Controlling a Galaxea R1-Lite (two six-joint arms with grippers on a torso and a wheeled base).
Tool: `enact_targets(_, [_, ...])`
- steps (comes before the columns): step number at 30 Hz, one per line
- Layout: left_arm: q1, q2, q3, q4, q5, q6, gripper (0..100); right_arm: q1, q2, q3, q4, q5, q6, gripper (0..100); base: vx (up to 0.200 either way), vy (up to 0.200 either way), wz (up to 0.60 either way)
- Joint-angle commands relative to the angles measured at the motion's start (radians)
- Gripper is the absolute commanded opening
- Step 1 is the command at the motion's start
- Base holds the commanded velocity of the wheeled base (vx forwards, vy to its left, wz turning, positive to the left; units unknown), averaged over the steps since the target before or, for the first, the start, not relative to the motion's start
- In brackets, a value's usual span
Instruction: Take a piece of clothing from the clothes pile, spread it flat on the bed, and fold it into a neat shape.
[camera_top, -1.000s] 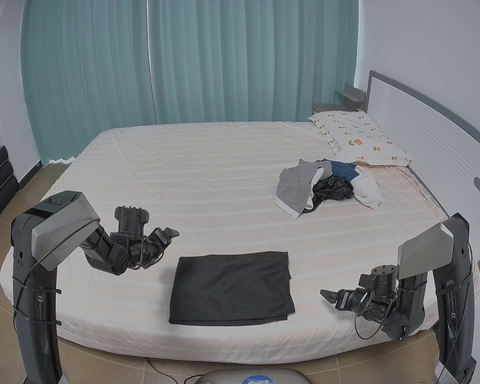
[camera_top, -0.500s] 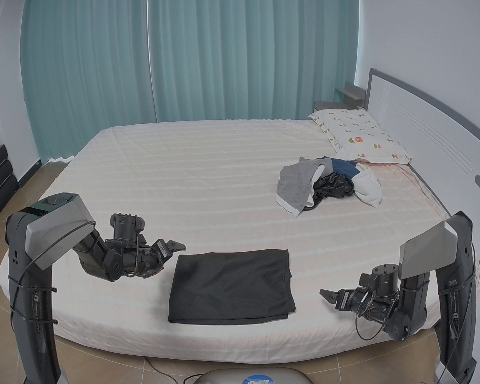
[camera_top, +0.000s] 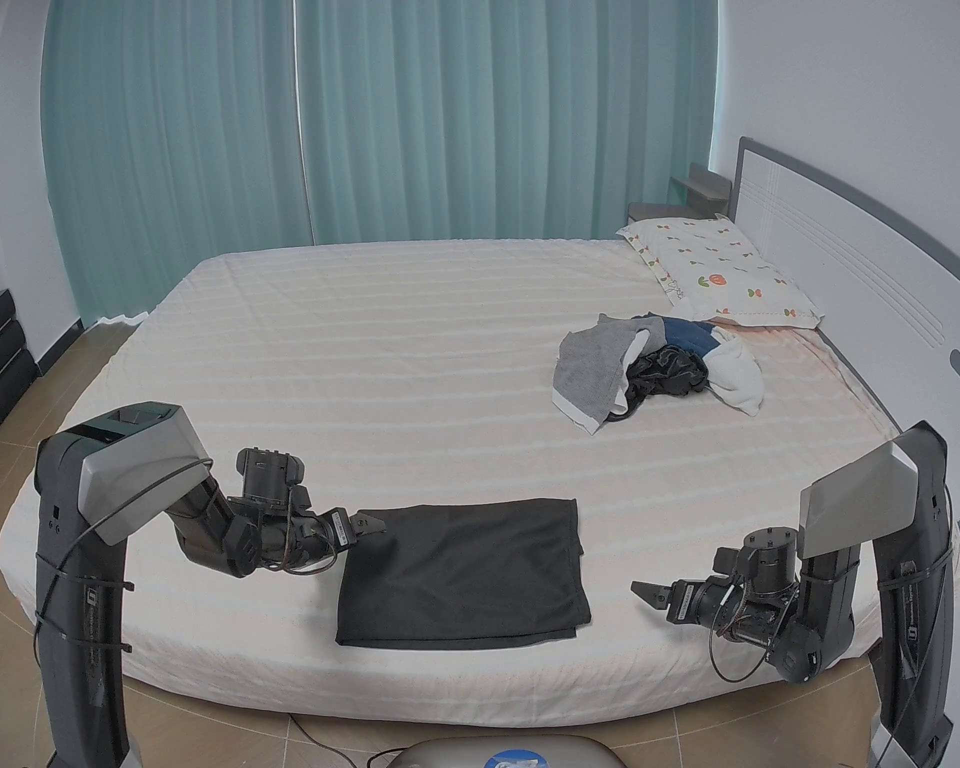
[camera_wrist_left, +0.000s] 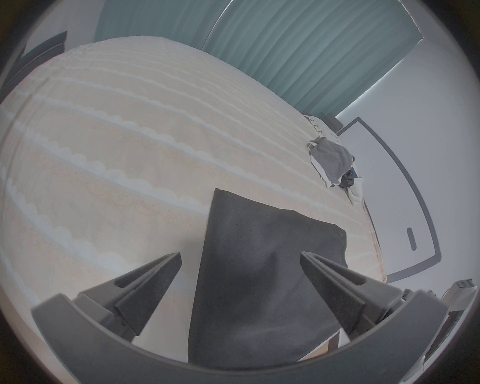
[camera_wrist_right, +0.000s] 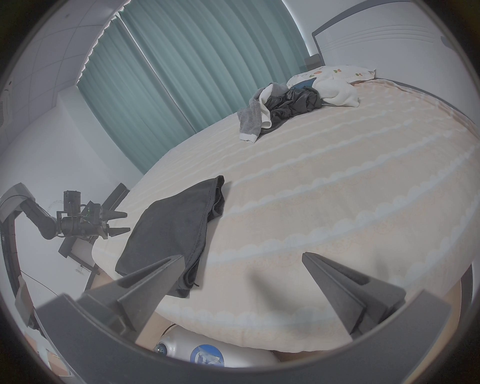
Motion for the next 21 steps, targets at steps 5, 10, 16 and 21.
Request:
enact_targets(5, [-0.035,0.083,-0.073,0.009,0.043,0.003,100,0.003,0.004,0.001,-0.01,0.002,0.002,100,0.0,0.0,0.0])
enact_targets(10, [-0.038,0.085,-0.09,0.032,0.042,0.002,100,0.006,0.005,-0.001,-0.012,0.002,0.002,100,0.0,0.0,0.0])
enact_targets(16, [-0.046,0.086,-0.113,0.082,0.04,-0.004,100,0.006,0.005,-0.004,-0.012,0.002,0.002,100,0.0,0.0,0.0])
enact_targets(21, [-0.046,0.086,-0.111,0.082,0.04,-0.006,0,0.008,0.007,-0.004,-0.012,0.002,0.0,100,0.0,0.0,0.0])
